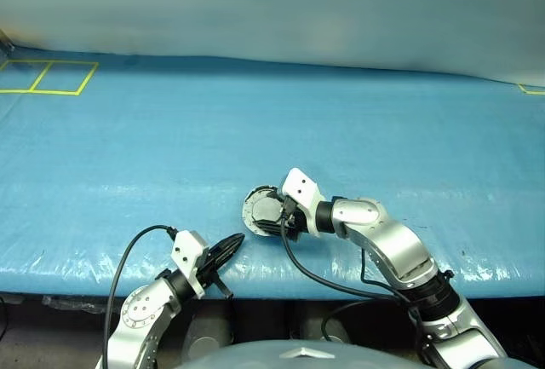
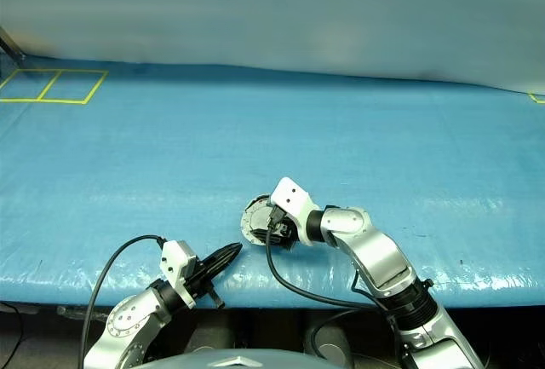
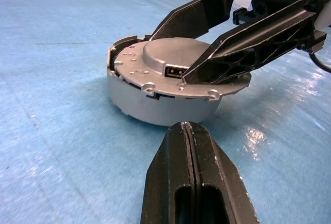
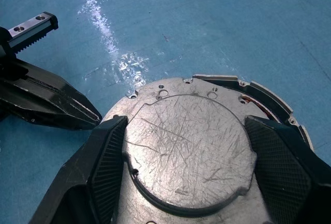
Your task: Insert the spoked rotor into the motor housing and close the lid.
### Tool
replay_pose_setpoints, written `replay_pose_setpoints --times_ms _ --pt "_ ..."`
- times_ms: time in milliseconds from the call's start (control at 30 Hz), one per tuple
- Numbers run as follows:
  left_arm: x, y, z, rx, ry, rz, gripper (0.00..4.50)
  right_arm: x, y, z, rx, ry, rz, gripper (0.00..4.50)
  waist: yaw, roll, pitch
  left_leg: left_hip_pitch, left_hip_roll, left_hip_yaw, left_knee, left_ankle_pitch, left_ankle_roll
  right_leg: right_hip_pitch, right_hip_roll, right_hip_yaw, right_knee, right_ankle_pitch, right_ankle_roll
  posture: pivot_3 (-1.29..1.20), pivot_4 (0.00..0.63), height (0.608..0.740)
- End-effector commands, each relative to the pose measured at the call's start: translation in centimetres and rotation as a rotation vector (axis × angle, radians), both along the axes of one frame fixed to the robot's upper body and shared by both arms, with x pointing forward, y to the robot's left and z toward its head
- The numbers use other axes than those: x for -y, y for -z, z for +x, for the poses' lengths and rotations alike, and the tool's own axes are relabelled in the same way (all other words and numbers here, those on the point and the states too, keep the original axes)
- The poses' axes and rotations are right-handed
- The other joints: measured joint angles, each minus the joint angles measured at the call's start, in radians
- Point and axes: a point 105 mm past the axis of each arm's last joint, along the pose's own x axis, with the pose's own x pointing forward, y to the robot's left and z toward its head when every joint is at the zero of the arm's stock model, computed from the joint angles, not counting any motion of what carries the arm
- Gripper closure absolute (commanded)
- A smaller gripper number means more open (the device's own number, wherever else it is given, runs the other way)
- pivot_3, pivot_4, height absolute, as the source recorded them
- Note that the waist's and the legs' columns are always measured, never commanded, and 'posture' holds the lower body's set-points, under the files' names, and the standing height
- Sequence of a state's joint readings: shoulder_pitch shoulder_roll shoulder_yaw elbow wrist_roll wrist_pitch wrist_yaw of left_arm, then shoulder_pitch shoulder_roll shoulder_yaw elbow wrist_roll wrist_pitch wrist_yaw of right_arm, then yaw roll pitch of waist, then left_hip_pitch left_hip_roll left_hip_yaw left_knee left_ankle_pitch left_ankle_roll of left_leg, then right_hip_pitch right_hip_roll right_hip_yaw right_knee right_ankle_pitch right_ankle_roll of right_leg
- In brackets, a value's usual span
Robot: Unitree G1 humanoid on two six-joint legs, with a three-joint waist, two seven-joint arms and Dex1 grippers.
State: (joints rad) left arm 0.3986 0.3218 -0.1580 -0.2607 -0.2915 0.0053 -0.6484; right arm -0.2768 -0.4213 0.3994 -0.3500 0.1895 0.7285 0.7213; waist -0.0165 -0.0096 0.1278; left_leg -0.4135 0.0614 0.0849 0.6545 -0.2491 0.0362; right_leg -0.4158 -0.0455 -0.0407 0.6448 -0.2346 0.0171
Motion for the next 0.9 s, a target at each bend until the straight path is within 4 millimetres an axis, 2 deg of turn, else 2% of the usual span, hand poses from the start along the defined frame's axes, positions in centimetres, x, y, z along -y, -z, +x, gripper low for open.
replay_pose_setpoints --times_ms 33,133,267,600,900 --pt "-0.3 -1.7 0.3 0.090 -0.029 0.008 4.50 -0.5 -1.0 -0.2 0.104 -0.056 -0.001 1.23 0.001 0.000 0.000 0.000 0.000 0.000 0.000 0.000 0.000 0.000 0.000 0.000 0.000 0.000 0.000 0.00 0.150 0.740" --pt "-0.5 -1.7 0.3 0.090 -0.048 0.003 4.50 -0.2 -1.3 0.2 0.183 -0.094 -0.041 1.23 0.002 0.000 0.000 0.000 0.000 0.000 0.000 0.000 0.000 0.000 0.000 0.000 0.000 -0.001 0.001 0.00 0.150 0.740" --pt "-0.5 -1.6 0.3 0.085 -0.049 -0.002 4.50 0.3 -1.6 0.7 0.166 -0.112 -0.068 1.23 0.005 0.000 0.001 0.000 0.000 0.000 0.000 0.000 0.000 0.000 0.000 0.000 0.000 -0.001 0.002 0.00 0.150 0.740" --pt "-0.5 -1.3 0.4 0.069 -0.045 -0.027 4.50 0.3 -3.5 2.2 0.265 -0.216 -0.122 1.23 0.006 0.000 0.002 -0.001 0.000 0.000 0.001 0.000 0.000 0.000 0.001 0.000 0.000 0.000 0.000 0.00 0.150 0.740" --pt "-0.4 -1.2 0.5 0.065 -0.049 -0.042 4.50 -0.1 -2.5 2.6 0.227 -0.288 -0.134 1.23 0.006 0.000 0.002 -0.001 0.000 0.000 0.001 0.000 0.000 0.000 0.001 0.000 0.001 0.001 0.000 0.00 0.150 0.740"
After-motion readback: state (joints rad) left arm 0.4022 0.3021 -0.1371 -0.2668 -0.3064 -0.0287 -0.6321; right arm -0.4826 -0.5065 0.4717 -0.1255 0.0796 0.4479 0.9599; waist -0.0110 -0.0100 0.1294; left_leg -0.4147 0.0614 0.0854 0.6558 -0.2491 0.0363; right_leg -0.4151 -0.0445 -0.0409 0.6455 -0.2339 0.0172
